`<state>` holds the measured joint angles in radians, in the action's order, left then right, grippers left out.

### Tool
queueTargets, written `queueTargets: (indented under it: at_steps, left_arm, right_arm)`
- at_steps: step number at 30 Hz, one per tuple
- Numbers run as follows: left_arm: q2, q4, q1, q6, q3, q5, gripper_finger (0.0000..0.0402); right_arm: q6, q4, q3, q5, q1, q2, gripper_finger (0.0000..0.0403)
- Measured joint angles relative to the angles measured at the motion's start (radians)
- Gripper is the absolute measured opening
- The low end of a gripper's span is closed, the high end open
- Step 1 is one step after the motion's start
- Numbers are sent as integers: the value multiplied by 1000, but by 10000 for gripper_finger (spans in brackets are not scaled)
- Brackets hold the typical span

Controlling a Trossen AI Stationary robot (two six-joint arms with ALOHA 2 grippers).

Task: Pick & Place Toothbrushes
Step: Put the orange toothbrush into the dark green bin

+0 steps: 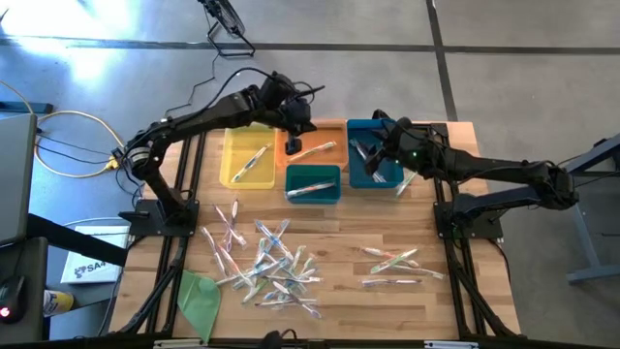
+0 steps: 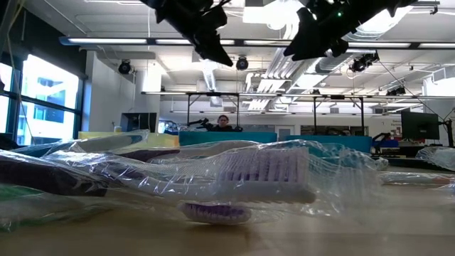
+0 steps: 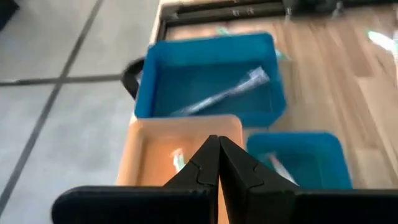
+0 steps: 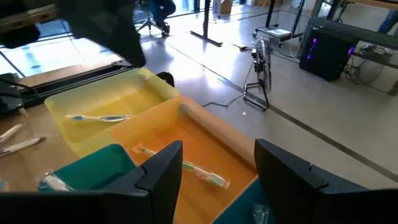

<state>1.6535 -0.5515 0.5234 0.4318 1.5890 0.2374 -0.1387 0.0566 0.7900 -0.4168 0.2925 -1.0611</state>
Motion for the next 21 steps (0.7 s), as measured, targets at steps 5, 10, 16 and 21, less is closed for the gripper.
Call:
queueTargets:
  at_steps: [5, 10, 16, 21]
  left_arm:
    - [-8, -60, -15, 2, -2, -51, 0]
    - [-36, -2, -12, -10, -79, -79, 0]
    - [-107, 163, -13, -66, -271, -86, 0]
    - [-176, 272, -13, -123, -381, -111, 0]
  right_arm:
    - [-39, 0, 0, 1, 30, 0, 192]
    - [-49, 4, 0, 1, 67, 0, 192]
    - [-73, 18, 0, 1, 115, 0, 192]
    - [-123, 17, 0, 1, 143, -14, 192]
